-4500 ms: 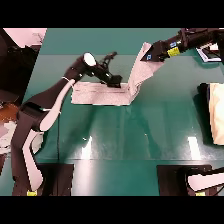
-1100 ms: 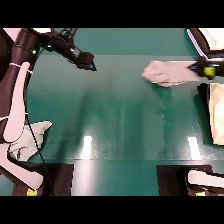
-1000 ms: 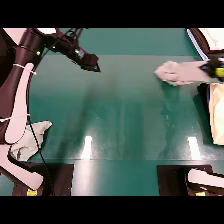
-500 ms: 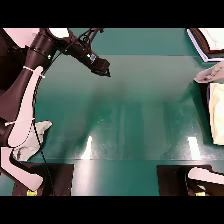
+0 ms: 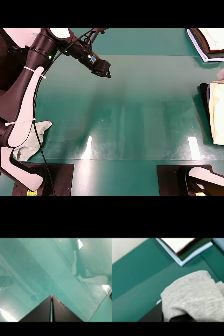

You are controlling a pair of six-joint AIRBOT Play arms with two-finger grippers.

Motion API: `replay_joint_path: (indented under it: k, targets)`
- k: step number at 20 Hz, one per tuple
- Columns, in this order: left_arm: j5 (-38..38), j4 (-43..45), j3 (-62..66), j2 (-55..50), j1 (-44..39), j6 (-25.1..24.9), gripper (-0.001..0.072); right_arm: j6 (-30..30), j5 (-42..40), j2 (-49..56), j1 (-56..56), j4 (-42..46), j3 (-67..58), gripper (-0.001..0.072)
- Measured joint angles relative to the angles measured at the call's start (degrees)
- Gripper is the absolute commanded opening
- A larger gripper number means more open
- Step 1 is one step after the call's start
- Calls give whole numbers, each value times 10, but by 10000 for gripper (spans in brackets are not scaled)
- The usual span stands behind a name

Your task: Fold the shirts.

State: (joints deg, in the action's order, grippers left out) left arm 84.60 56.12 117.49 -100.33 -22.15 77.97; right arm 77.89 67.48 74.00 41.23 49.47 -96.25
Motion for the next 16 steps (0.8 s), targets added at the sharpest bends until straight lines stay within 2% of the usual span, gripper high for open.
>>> replay_joint_path:
  k: [4, 8, 9, 10, 11, 12, 13, 16]
  targets:
    - [0, 0, 0, 0, 0, -3, 23, 5, 99, -16, 17, 74, 25, 12]
    - [3, 0, 0, 0, 0, -4, 23, 25, 140, -67, 21, 187, 104, 18]
    - [5, 0, 0, 0, 0, -4, 23, 33, 146, -82, 22, 223, 127, 40]
    - [7, 0, 0, 0, 0, -4, 23, 42, 149, -96, 23, 256, 148, 198]
    - [8, 0, 0, 0, 0, -5, 23, 47, 153, -109, 23, 288, 168, 412]
    - [11, 0, 0, 0, 0, -5, 23, 54, 155, -122, 23, 320, 189, 558]
    - [12, 0, 0, 0, 0, -5, 23, 58, 157, -134, 24, 347, 208, 602]
    - [21, 0, 0, 0, 0, -8, 23, 68, 162, -155, 24, 403, 249, 601]
